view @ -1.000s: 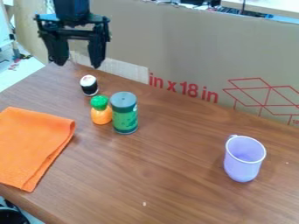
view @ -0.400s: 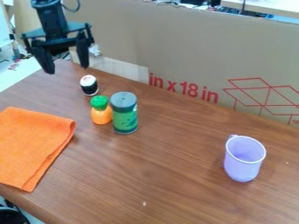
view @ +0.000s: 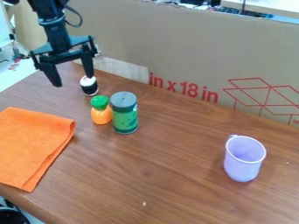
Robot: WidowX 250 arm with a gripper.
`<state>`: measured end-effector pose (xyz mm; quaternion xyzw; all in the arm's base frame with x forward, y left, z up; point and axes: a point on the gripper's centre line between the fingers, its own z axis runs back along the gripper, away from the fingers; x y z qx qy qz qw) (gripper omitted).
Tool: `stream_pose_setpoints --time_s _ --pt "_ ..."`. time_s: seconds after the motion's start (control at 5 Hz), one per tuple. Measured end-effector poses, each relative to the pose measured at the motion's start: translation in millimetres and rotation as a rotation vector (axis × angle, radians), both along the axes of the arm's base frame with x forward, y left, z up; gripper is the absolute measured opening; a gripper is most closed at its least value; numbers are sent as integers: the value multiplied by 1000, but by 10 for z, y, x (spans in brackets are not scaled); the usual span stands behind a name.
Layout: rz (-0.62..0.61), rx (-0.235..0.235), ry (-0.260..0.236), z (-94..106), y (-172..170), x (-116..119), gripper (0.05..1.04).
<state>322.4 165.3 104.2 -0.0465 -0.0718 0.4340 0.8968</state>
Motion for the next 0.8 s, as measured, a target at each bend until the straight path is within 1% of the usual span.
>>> stream_pose_setpoints --time_s 0.2,0.4,0.6,0.8 --pt "24 -21 -2 -91 8 76 1000" --pt "61 -30 6 -172 3 154 1000" --pt "53 -31 73 -253 -77 192 1000" --pt "67 -11 115 -284 -87 191 1000"
